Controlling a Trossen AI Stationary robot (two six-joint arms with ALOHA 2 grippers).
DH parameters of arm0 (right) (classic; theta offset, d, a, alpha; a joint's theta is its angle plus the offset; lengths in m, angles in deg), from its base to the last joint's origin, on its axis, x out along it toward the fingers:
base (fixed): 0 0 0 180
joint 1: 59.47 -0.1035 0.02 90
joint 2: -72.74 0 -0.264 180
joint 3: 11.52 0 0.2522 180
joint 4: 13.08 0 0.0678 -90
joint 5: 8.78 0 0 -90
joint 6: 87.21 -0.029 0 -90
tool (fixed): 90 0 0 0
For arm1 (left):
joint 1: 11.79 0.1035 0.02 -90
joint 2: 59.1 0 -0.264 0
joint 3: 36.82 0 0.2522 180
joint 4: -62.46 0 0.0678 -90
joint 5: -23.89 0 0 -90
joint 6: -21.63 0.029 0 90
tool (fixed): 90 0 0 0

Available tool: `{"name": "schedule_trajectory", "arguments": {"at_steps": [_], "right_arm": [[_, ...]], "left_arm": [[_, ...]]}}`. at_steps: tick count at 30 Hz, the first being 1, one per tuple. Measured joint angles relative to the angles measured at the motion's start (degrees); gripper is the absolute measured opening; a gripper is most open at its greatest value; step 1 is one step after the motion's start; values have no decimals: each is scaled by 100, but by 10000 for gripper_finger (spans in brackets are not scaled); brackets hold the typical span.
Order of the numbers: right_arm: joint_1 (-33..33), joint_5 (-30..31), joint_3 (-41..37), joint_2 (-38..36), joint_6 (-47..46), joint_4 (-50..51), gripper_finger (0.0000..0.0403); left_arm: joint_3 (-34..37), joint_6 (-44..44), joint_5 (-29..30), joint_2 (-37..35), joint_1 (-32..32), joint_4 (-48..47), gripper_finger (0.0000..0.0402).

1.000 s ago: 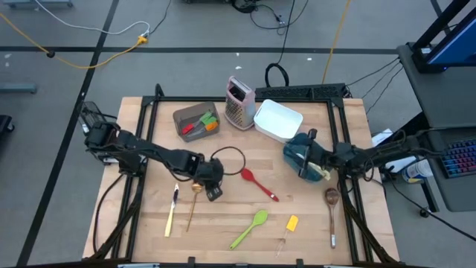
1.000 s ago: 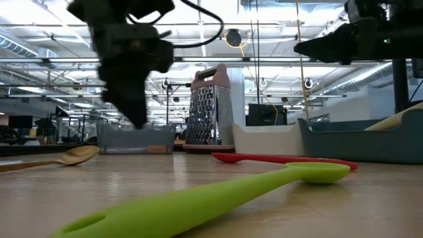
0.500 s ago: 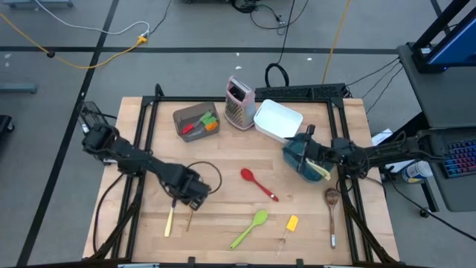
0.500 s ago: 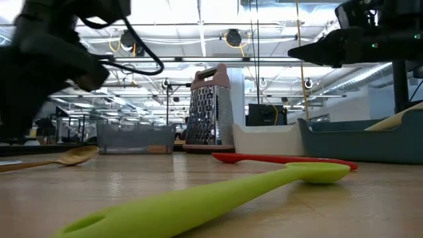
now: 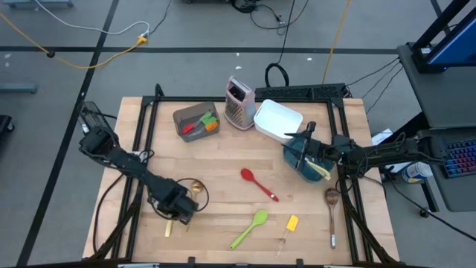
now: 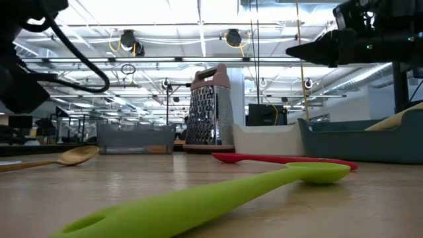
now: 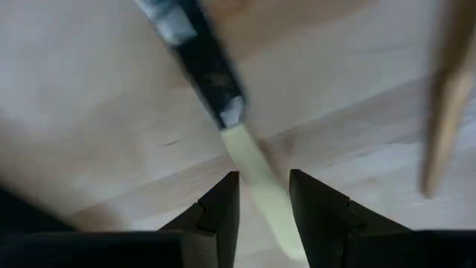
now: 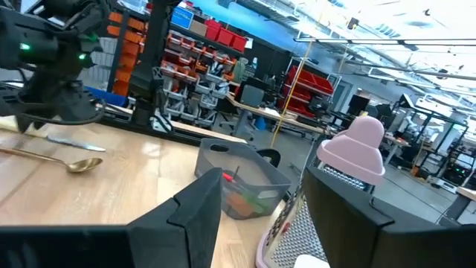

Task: Pick & Place Kitchen Items
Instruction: Put the yellow table knife into the blue bin

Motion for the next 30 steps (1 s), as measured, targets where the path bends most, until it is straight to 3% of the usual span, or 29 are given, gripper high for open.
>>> {"name": "schedule_trajectory", "arguments": {"at_steps": [3, 8, 12, 20, 25, 30], "right_arm": [[10, 0, 0, 0, -23, 0, 183], [10, -2, 0, 0, -32, 0, 183], [10, -2, 0, 0, -34, 2, 183], [6, -4, 0, 1, -223, 5, 183], [6, -5, 0, 18, -338, 11, 183], [8, -281, 0, 20, -295, 11, 183]], "left_arm": [[161, -94, 26, 0, -28, 559, 122], [336, -139, 35, -28, -43, 575, 122], [404, 377, 281, -31, -48, 750, 118], [409, 860, 341, -22, 5, 507, 21], [397, 886, 667, -21, 79, 155, 45], [356, 1819, 790, -42, 117, -198, 43]]}}
